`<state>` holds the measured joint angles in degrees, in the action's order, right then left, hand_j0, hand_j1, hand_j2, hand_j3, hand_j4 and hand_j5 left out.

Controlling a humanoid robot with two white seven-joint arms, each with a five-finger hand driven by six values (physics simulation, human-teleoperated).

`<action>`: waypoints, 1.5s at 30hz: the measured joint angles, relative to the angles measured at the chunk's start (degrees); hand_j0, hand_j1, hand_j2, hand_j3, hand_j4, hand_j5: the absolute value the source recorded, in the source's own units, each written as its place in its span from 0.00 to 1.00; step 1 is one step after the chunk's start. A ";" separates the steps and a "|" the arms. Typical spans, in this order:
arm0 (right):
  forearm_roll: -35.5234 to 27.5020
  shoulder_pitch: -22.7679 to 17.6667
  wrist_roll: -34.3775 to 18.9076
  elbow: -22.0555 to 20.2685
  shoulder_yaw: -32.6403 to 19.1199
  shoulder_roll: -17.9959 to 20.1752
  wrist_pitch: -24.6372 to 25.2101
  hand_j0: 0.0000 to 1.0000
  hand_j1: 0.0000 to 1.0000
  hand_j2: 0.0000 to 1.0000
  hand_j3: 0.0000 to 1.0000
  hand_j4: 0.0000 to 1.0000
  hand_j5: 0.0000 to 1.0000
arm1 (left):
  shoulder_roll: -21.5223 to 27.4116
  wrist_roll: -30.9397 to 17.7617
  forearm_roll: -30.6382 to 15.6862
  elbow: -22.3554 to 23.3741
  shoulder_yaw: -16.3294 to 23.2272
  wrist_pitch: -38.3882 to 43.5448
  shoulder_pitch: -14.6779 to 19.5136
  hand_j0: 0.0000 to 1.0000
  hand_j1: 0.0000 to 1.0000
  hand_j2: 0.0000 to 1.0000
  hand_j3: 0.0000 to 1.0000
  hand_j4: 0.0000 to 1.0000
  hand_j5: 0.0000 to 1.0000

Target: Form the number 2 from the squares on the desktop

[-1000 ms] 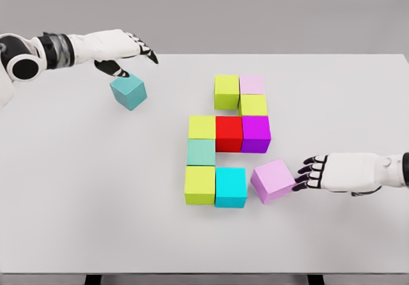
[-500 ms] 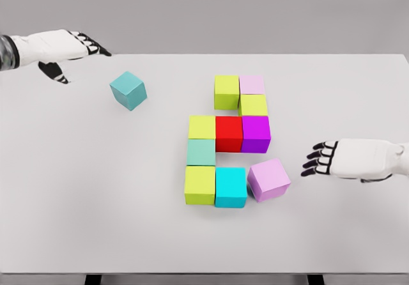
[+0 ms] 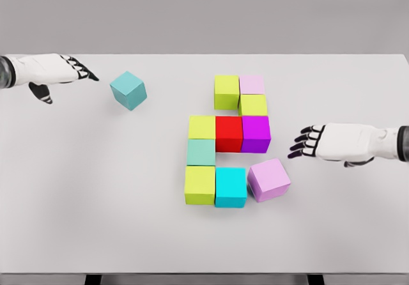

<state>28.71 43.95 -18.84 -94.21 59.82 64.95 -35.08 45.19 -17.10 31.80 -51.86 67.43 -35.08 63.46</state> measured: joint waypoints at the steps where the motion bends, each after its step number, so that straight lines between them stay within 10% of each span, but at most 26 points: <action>1: -0.01 0.09 0.00 0.22 -0.12 -0.31 0.00 1.00 1.00 1.00 1.00 1.00 1.00 | -0.02 -0.02 0.12 0.02 0.12 0.00 -0.09 1.00 1.00 1.00 1.00 1.00 1.00; 45: 1.57 -1.49 0.08 -4.20 -0.39 1.17 0.00 1.00 1.00 1.00 1.00 1.00 1.00 | -7.34 -3.31 4.01 -7.11 0.78 0.00 -0.44 1.00 1.00 1.00 1.00 1.00 1.00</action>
<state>30.28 42.45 -18.75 -98.41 59.43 66.12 -35.08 37.84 -20.41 35.82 -58.96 68.21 -35.07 63.02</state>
